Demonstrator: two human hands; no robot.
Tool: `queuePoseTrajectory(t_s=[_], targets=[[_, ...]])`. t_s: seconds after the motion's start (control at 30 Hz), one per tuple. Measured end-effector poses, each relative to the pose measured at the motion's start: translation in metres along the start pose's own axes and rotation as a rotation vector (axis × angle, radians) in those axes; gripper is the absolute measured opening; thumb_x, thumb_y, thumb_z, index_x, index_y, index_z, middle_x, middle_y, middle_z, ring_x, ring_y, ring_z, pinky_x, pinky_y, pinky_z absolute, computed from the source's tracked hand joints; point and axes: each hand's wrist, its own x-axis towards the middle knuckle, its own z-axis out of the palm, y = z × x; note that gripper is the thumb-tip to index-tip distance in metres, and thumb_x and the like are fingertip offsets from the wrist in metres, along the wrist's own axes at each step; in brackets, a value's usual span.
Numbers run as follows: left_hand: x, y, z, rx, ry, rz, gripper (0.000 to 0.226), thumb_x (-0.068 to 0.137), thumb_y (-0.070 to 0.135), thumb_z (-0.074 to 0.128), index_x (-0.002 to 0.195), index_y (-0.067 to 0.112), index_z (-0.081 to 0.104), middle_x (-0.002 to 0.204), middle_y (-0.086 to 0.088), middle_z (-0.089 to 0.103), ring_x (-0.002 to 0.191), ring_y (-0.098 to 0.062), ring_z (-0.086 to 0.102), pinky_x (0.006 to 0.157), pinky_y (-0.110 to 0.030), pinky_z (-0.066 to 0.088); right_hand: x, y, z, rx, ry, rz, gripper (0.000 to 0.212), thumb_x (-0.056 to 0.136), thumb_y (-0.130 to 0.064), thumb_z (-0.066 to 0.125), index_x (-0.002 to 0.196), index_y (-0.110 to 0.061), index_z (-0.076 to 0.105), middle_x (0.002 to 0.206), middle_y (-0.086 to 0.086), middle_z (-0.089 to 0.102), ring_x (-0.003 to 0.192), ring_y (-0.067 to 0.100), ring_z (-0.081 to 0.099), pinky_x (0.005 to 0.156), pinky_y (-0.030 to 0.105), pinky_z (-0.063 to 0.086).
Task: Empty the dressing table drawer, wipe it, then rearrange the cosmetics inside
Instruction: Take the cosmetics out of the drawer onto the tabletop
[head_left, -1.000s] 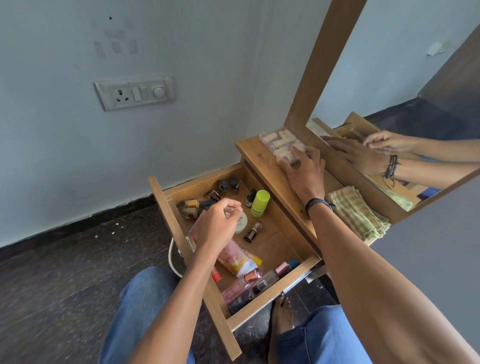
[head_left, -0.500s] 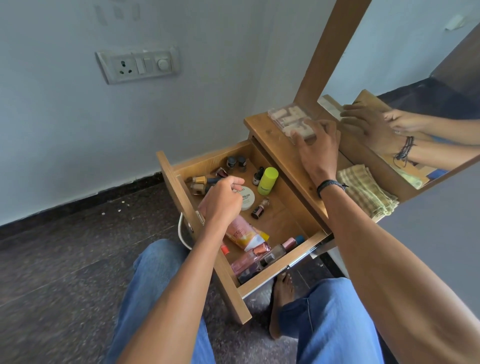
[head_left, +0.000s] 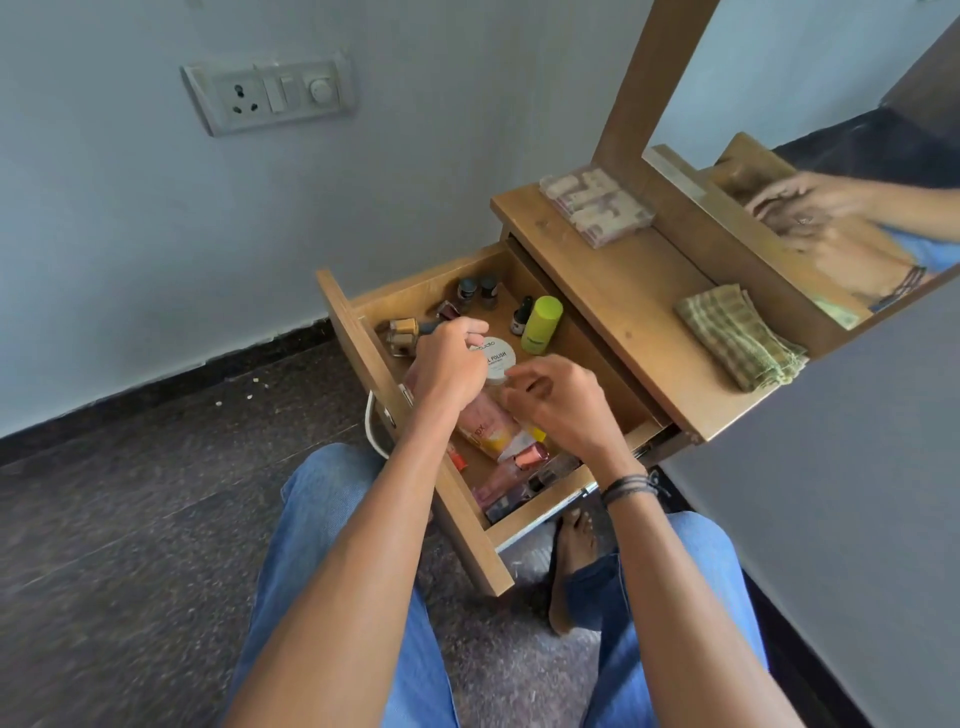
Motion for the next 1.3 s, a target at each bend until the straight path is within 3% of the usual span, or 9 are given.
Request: queuePoseTrajectory(t_s=[0.17, 0.37, 0.6, 0.77, 0.9, 1.0, 1.1, 1.17, 1.3], targets=[[-0.001, 0.000, 0.000, 0.029, 0.016, 0.022, 0.055, 0.085, -0.006, 0.047, 0.123, 0.028, 0.067, 0.103, 0.016, 0.064, 0.119, -0.020, 0.053, 0.089, -0.047, 0.055, -0.008, 0.006, 0.008, 0.035, -0.158, 0.060, 0.037, 0.081, -0.030, 0.085, 0.115, -0.036, 0.072, 0.100, -0.023, 0.067, 0.090, -0.004, 0.064, 0.085, 0.030, 0.058], [0.001, -0.002, -0.001, 0.054, 0.077, 0.024, 0.052, 0.084, -0.004, 0.050, 0.121, 0.027, 0.069, 0.126, 0.002, 0.064, 0.121, -0.025, 0.051, 0.096, -0.046, 0.052, -0.011, -0.001, 0.009, -0.057, -0.237, 0.055, 0.064, 0.074, -0.042, 0.089, 0.132, -0.037, 0.063, 0.123, -0.011, 0.067, 0.104, 0.008, 0.063, 0.091, 0.037, 0.056], [-0.001, 0.000, -0.001, 0.036, 0.058, -0.016, 0.051, 0.087, -0.006, 0.049, 0.121, 0.027, 0.068, 0.130, 0.000, 0.061, 0.123, -0.025, 0.050, 0.096, -0.046, 0.053, -0.011, -0.003, 0.011, -0.178, -0.264, 0.021, 0.072, 0.074, -0.048, 0.083, 0.140, -0.041, 0.054, 0.119, -0.012, 0.062, 0.097, 0.009, 0.057, 0.084, 0.032, 0.052], [-0.004, 0.006, -0.008, -0.052, 0.093, -0.015, 0.057, 0.085, -0.011, 0.041, 0.115, 0.028, 0.070, 0.126, 0.005, 0.063, 0.115, -0.019, 0.057, 0.092, -0.042, 0.055, -0.010, 0.005, 0.011, -0.082, -0.188, 0.019, 0.067, 0.070, -0.040, 0.079, 0.135, -0.035, 0.061, 0.112, -0.008, 0.061, 0.097, 0.012, 0.060, 0.081, 0.031, 0.056], [-0.007, 0.013, -0.014, -0.243, 0.170, -0.036, 0.055, 0.086, -0.011, 0.039, 0.107, 0.030, 0.069, 0.122, 0.008, 0.064, 0.112, -0.011, 0.056, 0.093, -0.033, 0.050, -0.009, 0.010, 0.003, 0.177, 0.004, 0.070, 0.059, 0.068, -0.050, 0.074, 0.125, -0.034, 0.066, 0.113, -0.008, 0.061, 0.099, 0.009, 0.061, 0.081, 0.031, 0.058], [-0.009, 0.013, -0.017, -0.385, 0.160, -0.057, 0.047, 0.089, -0.006, 0.043, 0.102, 0.033, 0.067, 0.114, 0.012, 0.064, 0.105, -0.006, 0.058, 0.093, -0.036, 0.055, -0.011, 0.011, -0.001, 0.426, 0.181, 0.106, 0.044, 0.079, -0.028, 0.078, 0.122, -0.031, 0.069, 0.112, -0.011, 0.065, 0.100, 0.008, 0.066, 0.082, 0.041, 0.062], [-0.010, 0.013, -0.019, -0.410, 0.099, -0.074, 0.035, 0.095, 0.002, 0.051, 0.103, 0.033, 0.065, 0.112, 0.010, 0.064, 0.101, -0.009, 0.060, 0.081, -0.032, 0.059, -0.015, 0.010, -0.005, 0.635, 0.323, 0.125, 0.044, 0.087, -0.013, 0.077, 0.128, -0.024, 0.064, 0.116, -0.004, 0.065, 0.105, 0.019, 0.069, 0.078, 0.046, 0.064], [-0.011, 0.012, -0.018, -0.404, 0.064, -0.067, 0.026, 0.097, 0.008, 0.054, 0.104, 0.031, 0.064, 0.109, 0.010, 0.065, 0.100, -0.009, 0.061, 0.078, -0.030, 0.059, -0.016, 0.009, -0.005, 0.683, 0.385, 0.122, 0.050, 0.089, -0.013, 0.077, 0.134, -0.023, 0.059, 0.117, 0.000, 0.064, 0.104, 0.023, 0.070, 0.078, 0.047, 0.064], [-0.011, 0.013, -0.021, -0.388, 0.036, -0.092, 0.017, 0.099, 0.016, 0.057, 0.108, 0.028, 0.065, 0.102, 0.011, 0.065, 0.092, -0.010, 0.061, 0.066, -0.024, 0.056, -0.019, 0.002, -0.003, 0.642, 0.486, 0.072, 0.059, 0.085, -0.032, 0.082, 0.138, -0.026, 0.055, 0.126, -0.006, 0.062, 0.110, 0.021, 0.067, 0.084, 0.050, 0.062]])
